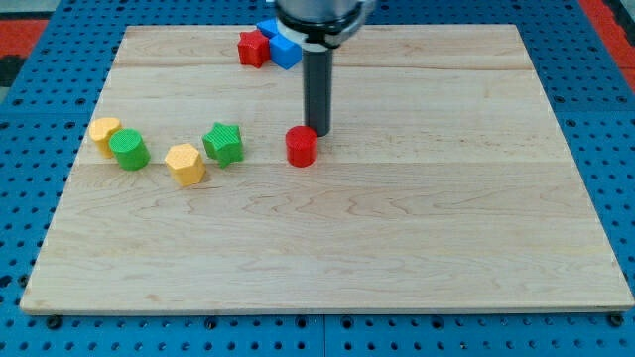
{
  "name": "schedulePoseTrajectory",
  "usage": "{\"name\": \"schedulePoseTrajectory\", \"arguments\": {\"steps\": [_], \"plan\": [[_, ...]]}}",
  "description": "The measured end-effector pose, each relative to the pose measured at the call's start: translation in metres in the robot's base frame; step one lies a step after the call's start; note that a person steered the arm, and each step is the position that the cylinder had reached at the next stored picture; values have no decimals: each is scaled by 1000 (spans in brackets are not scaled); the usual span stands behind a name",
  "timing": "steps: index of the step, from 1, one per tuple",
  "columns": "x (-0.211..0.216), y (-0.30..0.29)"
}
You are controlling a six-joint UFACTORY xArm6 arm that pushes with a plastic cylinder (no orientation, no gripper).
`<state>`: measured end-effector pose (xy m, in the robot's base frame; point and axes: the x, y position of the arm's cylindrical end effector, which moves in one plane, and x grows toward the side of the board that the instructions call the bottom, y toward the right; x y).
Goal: Push the hexagon and the green star left above the red circle
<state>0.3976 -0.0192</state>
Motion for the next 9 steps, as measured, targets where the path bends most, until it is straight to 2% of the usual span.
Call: {"name": "schedulePoseTrajectory", "arguments": {"steps": [1,2,3,4,5,6,7,8,9], "plan": [[54,34],[104,-46],[117,-160],[92,-184],[57,-151],[43,-98],[33,-75],[66,-119],[128,-151]]}}
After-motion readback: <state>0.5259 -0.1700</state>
